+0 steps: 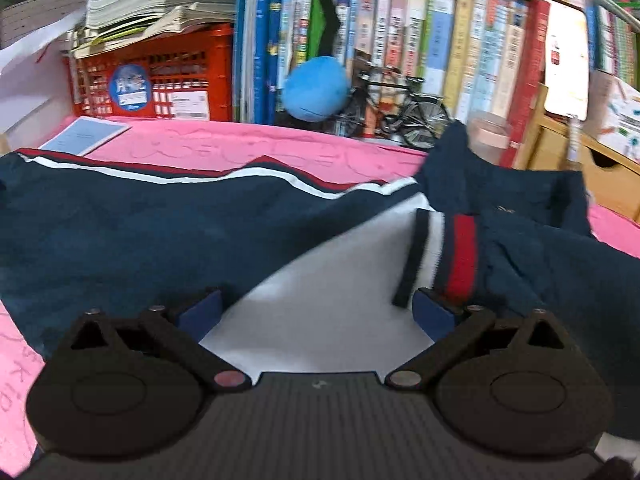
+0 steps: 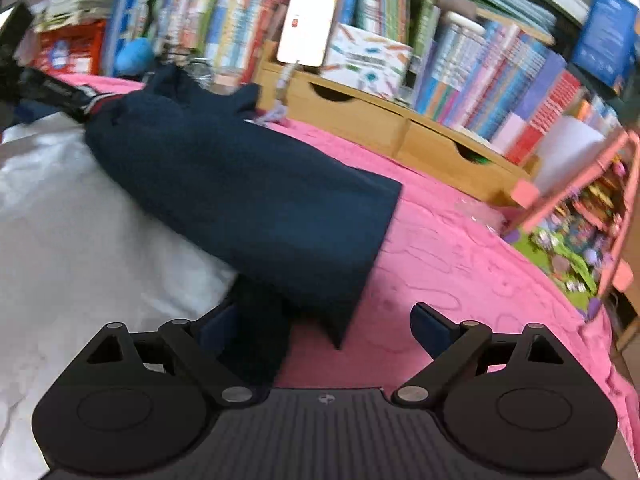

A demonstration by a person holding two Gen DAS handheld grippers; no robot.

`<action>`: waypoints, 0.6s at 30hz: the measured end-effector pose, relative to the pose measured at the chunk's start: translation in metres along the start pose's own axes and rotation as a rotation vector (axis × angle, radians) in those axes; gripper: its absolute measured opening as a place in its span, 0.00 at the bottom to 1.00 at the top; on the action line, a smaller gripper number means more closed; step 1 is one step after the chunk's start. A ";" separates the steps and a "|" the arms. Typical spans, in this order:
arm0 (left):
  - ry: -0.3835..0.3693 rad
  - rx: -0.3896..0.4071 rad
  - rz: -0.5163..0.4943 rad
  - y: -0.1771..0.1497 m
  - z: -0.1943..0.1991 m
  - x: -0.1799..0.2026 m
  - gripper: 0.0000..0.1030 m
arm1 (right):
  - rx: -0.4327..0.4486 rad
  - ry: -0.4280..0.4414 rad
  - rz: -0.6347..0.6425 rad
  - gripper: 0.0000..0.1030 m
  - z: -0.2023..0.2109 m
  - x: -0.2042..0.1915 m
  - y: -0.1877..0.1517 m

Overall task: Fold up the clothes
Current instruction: 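Move the left gripper to the striped cuff on the jacket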

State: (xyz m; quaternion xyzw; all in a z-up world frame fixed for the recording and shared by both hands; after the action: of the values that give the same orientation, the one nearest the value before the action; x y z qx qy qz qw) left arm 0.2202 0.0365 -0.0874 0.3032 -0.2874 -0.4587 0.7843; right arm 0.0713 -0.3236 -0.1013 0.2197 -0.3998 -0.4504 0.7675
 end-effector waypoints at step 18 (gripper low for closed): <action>-0.458 -0.202 0.279 0.020 -0.018 0.007 0.98 | -0.002 0.037 -0.144 0.91 -0.021 0.007 0.008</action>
State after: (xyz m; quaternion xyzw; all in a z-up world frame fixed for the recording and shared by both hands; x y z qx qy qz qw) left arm 0.2469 0.0424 -0.0829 0.0698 -0.4487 -0.4291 0.7808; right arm 0.0945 -0.3257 -0.1053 0.2556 -0.3682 -0.5008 0.7405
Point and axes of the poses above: each gripper's, at about its wrist camera, not at the fingertips, and z roughly against the way its jaws point, x to its right, y to its top, the point moved 3 cm from there along -z, roughly the way its jaws point, and after that the axes turned 10 degrees about z, right-handed, at the moved point
